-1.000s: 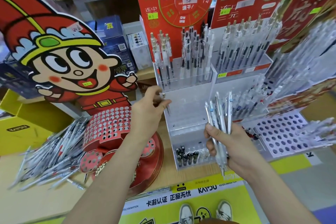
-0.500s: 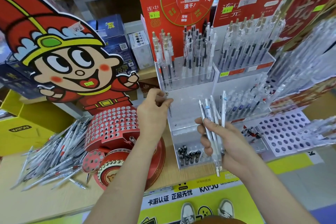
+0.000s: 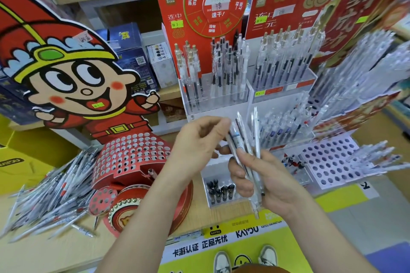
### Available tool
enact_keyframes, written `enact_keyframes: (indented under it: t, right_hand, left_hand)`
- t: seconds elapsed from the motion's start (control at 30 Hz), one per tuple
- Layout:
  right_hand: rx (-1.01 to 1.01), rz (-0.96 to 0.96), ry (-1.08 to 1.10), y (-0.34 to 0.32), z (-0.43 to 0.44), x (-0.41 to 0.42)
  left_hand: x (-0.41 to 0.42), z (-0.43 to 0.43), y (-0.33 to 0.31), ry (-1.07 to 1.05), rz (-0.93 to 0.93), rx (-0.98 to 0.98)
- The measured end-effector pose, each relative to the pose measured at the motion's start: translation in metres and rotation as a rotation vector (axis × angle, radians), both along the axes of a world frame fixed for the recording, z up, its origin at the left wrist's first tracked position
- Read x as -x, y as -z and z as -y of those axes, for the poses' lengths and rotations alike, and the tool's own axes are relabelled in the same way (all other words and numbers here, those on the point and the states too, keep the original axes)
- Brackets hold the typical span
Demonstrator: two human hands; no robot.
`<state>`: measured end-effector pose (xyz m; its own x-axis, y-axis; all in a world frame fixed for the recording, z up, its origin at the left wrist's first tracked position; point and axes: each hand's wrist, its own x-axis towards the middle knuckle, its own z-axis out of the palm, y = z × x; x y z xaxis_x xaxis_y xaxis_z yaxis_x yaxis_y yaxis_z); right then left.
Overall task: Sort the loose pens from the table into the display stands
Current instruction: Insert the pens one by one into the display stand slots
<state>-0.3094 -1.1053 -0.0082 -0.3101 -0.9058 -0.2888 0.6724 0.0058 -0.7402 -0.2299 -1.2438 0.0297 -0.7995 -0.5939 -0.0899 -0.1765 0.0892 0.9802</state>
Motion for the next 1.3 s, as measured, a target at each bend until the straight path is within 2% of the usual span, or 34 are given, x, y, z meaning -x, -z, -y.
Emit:
enact_keyframes:
  t: [0.07, 0.17, 0.3, 0.47, 0.6, 0.7, 0.9, 1.07, 1.2, 1.3]
  right_hand:
    - [0.039, 0.009, -0.065, 0.000, -0.002, 0.000]
    - [0.080, 0.049, -0.130, 0.003, -0.006, 0.001]
    - [0.105, 0.145, -0.175, 0.001, -0.012, 0.005]
    - [0.057, 0.054, -0.107, 0.001, -0.022, 0.007]
    - [0.027, -0.031, -0.031, 0.006, -0.033, 0.010]
    - [0.005, -0.042, 0.087, 0.004, -0.038, 0.009]
    - [-0.070, -0.119, 0.276, -0.008, -0.052, 0.009]
    - [-0.141, -0.283, 0.400, -0.011, -0.088, 0.022]
    - [-0.274, -0.404, 0.493, 0.002, -0.124, 0.044]
    - [-0.335, -0.358, 0.599, 0.013, -0.156, 0.070]
  left_hand:
    - [0.005, -0.005, -0.002, 0.106, 0.034, -0.125]
    - [0.008, -0.001, 0.000, 0.076, -0.020, -0.264]
    - [0.010, 0.000, 0.002, 0.026, -0.083, -0.357]
    - [0.016, -0.005, -0.006, -0.085, -0.179, -0.374]
    - [0.019, 0.002, -0.019, -0.202, -0.343, -0.435]
    - [0.020, 0.005, -0.026, -0.181, -0.402, -0.421]
    - [0.036, -0.020, -0.019, 0.039, -0.411, -0.389]
    - [0.064, -0.056, -0.010, 0.110, -0.326, -0.379]
    - [0.092, -0.092, -0.007, 0.099, -0.251, -0.269]
    - [0.119, -0.120, -0.004, 0.144, -0.262, -0.166]
